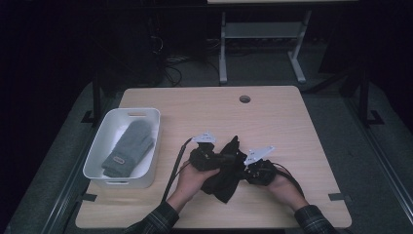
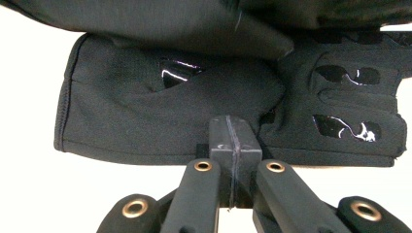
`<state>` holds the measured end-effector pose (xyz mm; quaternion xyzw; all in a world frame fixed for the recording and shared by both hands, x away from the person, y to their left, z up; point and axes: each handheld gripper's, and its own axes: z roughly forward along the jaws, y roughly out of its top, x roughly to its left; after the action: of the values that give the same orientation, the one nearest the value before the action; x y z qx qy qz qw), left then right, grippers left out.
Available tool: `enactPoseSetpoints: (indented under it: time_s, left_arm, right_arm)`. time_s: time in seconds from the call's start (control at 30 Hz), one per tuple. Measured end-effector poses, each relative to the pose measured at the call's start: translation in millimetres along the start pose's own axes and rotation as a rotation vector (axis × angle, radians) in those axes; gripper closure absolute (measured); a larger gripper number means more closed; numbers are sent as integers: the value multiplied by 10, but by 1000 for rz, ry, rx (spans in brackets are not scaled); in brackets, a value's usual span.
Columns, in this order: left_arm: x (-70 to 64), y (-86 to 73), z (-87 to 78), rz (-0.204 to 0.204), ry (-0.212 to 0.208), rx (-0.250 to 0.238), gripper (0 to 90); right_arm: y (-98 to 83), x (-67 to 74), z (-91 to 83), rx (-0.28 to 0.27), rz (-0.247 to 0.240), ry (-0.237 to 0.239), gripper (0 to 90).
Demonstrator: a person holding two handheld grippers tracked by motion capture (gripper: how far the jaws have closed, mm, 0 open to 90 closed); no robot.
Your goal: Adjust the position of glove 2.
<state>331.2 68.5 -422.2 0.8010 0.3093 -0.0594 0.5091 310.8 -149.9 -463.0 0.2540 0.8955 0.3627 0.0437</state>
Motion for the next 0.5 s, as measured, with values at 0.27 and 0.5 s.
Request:
enactPoseSetpoints:
  time_s: [0.27,0.5]
  left_arm:
    - [0,21,-133,29,19,-25,794]
    - [-50,-81,-155,89,41,45,892]
  right_arm:
    - [-101,-121,-156,-20,31,-33,899]
    - [-282,-345,-421,-65,107,-112,812]
